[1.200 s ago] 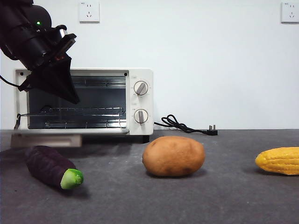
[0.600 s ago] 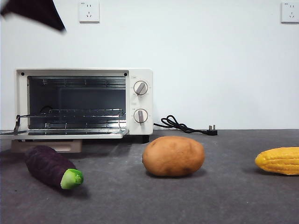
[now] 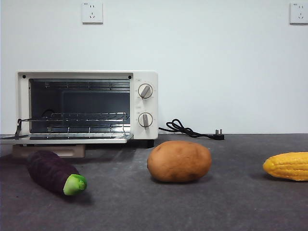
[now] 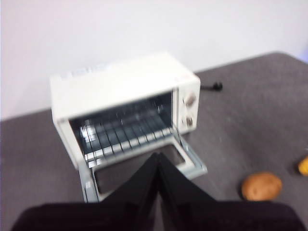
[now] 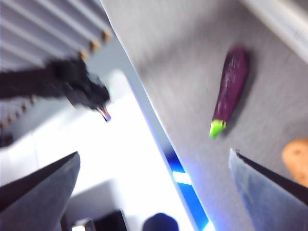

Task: Take the eggplant from the table,put the eggplant in the oven

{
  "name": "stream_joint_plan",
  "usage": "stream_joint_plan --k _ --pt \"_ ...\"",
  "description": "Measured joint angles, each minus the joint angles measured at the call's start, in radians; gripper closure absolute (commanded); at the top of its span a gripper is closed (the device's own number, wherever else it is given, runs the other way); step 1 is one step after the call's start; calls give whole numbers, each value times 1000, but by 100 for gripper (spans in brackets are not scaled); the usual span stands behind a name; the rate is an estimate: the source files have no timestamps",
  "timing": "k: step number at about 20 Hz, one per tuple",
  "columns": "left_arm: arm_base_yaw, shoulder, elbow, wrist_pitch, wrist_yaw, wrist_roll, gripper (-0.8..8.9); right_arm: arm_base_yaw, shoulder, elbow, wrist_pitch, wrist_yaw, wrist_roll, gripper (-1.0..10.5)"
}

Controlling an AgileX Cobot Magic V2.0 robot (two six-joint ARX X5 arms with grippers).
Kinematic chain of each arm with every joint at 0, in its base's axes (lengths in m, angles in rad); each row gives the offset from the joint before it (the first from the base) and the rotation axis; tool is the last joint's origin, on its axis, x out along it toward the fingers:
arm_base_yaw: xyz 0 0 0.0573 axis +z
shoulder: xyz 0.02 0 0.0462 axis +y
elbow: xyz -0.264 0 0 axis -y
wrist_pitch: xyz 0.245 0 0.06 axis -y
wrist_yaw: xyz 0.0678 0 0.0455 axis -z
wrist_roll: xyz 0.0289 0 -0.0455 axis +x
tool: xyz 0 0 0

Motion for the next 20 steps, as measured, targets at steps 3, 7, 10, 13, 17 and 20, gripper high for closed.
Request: stream_joint_plan --k 3,7,10,13,17,20 --pt "0 -27 -1 -67 0 0 819 51 114 0 -13 54 -5 320" --pt "0 -41 -1 -78 0 0 819 100 212 0 -13 96 -6 320" --pt "0 -40 -1 -79 2 0 819 135 278 0 -12 117 -6 320" --pt "0 -40 -1 -79 3 0 819 166 338 0 8 142 -6 320" --pt "0 -40 -1 -79 3 0 819 195 407 0 65 190 3 320" --pt "0 -40 -1 -87 4 0 819 206 449 1 110 216 21 320"
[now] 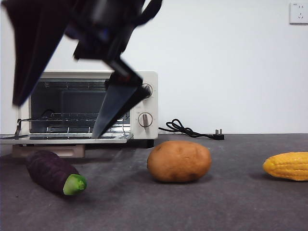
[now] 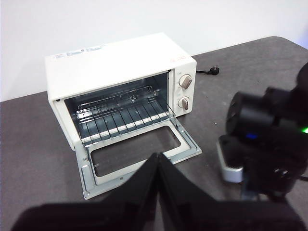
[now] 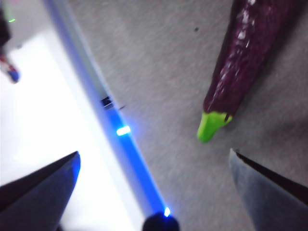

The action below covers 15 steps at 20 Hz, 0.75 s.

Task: Take the eggplant from the table,put the eggplant in the oven

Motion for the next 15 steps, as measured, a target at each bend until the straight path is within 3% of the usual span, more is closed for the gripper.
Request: stream_joint_plan --k 15 --pt "0 0 0 -31 2 0 819 5 116 0 140 113 104 321"
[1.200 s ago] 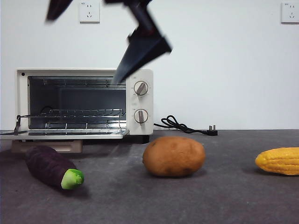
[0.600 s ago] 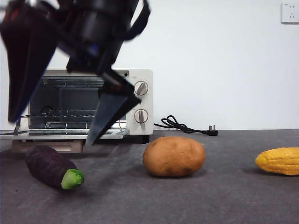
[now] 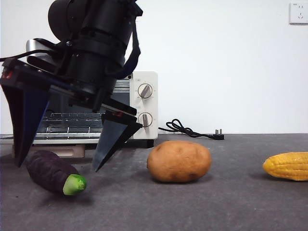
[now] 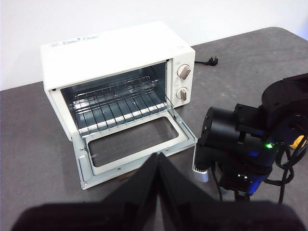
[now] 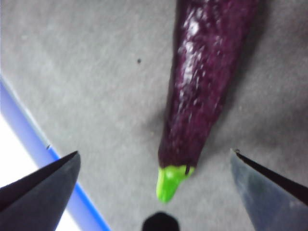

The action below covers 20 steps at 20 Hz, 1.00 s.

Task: Take the eggplant from the table,put the eggplant in the oven

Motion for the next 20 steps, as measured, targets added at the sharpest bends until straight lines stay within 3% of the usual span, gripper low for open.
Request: stream_joint_plan --k 9,14,20 --pt "0 0 0 0 0 1 819 0 45 0 37 42 35 336" --pt "0 0 0 0 0 3 819 0 45 0 48 49 61 834" --pt "0 0 0 0 0 3 819 0 45 0 49 52 81 863"
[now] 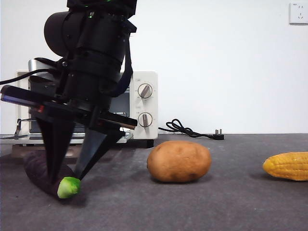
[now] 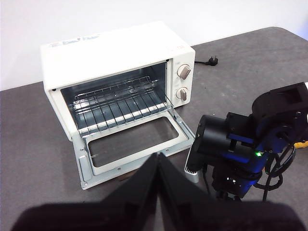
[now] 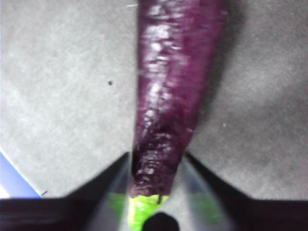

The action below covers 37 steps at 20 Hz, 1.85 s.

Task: Take the eggplant from the table,put the eggplant in the oven

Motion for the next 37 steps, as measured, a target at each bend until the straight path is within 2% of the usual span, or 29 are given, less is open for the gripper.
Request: stream_joint_plan --k 2,8,13,18,23,32,37 --pt "0 0 0 0 0 0 819 0 0 0 3 11 6 954" --pt "0 0 0 -13 0 0 819 1 0 0 5 23 10 958" --pt "0 0 0 -13 -4 8 819 15 -60 0 6 -138 10 957" --pt "0 0 0 -14 -4 8 819 -8 -172 6 112 -225 31 958" --pt "0 0 0 -24 -4 8 819 -130 -161 6 251 -293 129 958" --pt "0 0 0 -25 -4 8 819 -269 -84 6 499 -472 375 958" --pt "0 1 0 -40 -4 8 819 -288 -24 6 631 -482 487 958"
